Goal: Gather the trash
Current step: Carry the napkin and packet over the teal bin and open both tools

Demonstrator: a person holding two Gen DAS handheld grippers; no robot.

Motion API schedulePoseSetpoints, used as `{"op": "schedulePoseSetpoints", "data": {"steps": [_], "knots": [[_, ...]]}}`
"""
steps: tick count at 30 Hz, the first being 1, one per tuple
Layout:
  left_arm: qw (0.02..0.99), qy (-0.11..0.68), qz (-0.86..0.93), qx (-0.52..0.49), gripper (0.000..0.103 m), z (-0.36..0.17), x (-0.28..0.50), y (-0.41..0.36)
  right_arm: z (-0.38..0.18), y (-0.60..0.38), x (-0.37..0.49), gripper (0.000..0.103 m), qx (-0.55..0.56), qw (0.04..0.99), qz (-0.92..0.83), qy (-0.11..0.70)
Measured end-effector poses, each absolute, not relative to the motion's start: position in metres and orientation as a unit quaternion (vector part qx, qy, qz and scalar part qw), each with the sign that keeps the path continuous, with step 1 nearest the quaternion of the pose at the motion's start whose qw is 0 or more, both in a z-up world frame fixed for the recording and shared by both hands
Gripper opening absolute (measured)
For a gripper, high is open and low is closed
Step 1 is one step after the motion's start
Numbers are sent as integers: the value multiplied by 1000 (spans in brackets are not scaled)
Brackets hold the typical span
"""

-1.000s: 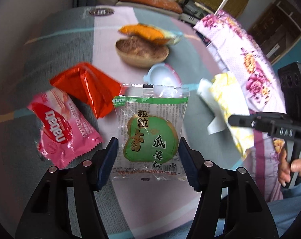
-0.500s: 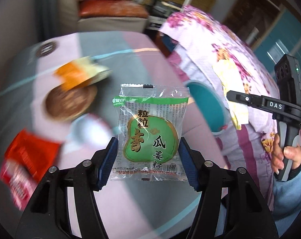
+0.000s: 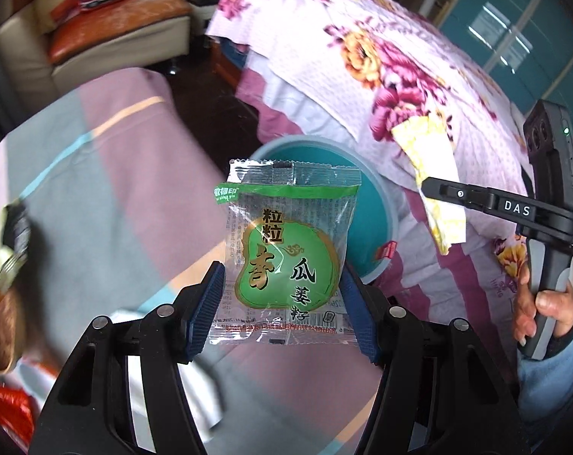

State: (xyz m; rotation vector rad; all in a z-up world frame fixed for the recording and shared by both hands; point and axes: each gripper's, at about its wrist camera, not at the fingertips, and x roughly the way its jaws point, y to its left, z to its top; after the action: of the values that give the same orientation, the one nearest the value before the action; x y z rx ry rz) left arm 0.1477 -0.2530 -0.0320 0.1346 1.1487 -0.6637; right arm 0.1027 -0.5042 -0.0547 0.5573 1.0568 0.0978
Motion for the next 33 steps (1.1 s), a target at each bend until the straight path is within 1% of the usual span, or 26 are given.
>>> {"op": "schedulePoseSetpoints", "data": {"steps": [5,11,15,21,22,23,24,31,33], "knots": [[773,545,-317,71,63,-46,157,-280,-64,-519,104,7,267,821,39,502],[763,560,-317,67,68,-60,166,-298,-69,-525,105,8,270,817,33,508],[757,575,-305,65,69,-71,169,-293,-73,-527,107,9,273,815,29,511],[760,576,-295,54,70,-72,170,-277,-75,-523,114,9,270,812,30,516],[761,576,-294,53,72,-71,170,-275,-76,-522,116,9,269,812,30,517],[764,574,-292,52,83,-70,170,-272,-76,-520,117,9,268,812,30,518],[769,568,-289,50,90,-67,170,-270,-76,-519,117,10,268,812,30,518],[773,565,-286,38,91,-65,170,-260,-76,-512,123,10,263,810,26,524],[771,569,-284,35,91,-67,170,-257,-78,-512,125,13,265,807,20,527]]}}
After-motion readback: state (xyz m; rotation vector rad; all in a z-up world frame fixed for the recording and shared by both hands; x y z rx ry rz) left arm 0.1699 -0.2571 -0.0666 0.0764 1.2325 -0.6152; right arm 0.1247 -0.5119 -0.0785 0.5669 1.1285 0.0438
